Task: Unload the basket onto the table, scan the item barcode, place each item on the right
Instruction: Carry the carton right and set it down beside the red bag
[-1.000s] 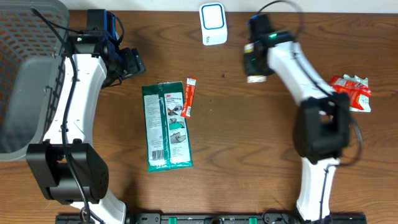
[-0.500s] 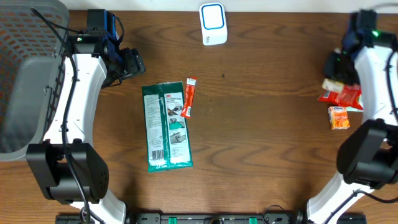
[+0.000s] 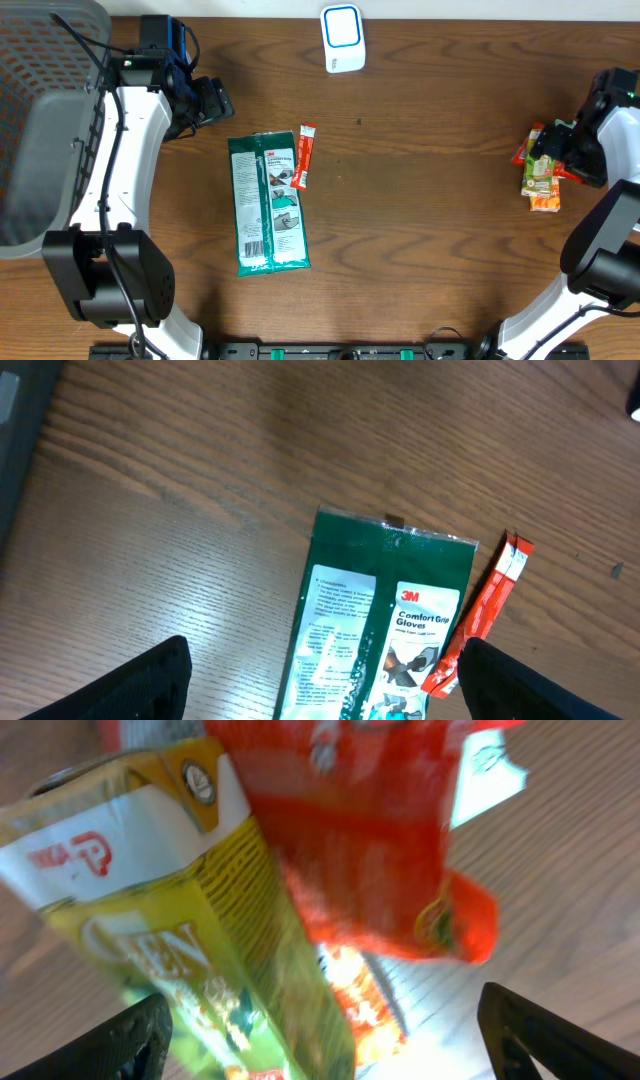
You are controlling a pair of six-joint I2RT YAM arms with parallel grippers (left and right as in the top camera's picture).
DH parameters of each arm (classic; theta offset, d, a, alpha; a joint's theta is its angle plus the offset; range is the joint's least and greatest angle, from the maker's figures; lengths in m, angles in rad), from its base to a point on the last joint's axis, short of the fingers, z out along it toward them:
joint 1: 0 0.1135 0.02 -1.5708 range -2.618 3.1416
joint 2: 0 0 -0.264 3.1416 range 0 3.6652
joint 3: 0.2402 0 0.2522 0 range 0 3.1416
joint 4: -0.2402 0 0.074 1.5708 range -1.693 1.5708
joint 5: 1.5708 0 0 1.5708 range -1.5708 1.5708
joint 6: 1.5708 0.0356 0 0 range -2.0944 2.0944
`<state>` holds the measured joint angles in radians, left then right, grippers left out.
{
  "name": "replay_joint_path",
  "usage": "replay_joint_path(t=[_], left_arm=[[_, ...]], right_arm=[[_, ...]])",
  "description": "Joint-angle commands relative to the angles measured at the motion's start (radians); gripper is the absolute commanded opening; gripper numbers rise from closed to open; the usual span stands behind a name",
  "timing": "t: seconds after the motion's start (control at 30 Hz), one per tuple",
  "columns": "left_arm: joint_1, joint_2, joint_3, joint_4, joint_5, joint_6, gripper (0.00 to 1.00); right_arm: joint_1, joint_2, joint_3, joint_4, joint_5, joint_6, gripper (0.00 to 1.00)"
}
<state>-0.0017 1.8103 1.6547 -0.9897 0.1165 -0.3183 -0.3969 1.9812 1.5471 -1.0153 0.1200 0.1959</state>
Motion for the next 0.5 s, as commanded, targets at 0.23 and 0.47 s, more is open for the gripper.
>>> replay_joint_path(t=[0.23,0.47], left_arm=[[0.002,0.0,0.0,-0.005,-0.013,-0.005,0.86],[0.002,0.0,0.0,-0.005,-0.013,-0.005,0.86]], right_arm=[[0.061,-0.062,0.115,-0.083,-0.654,-0.175,0.92],[0.138,-0.062,0.105,-0.093,-0.739,-0.175,0.94]])
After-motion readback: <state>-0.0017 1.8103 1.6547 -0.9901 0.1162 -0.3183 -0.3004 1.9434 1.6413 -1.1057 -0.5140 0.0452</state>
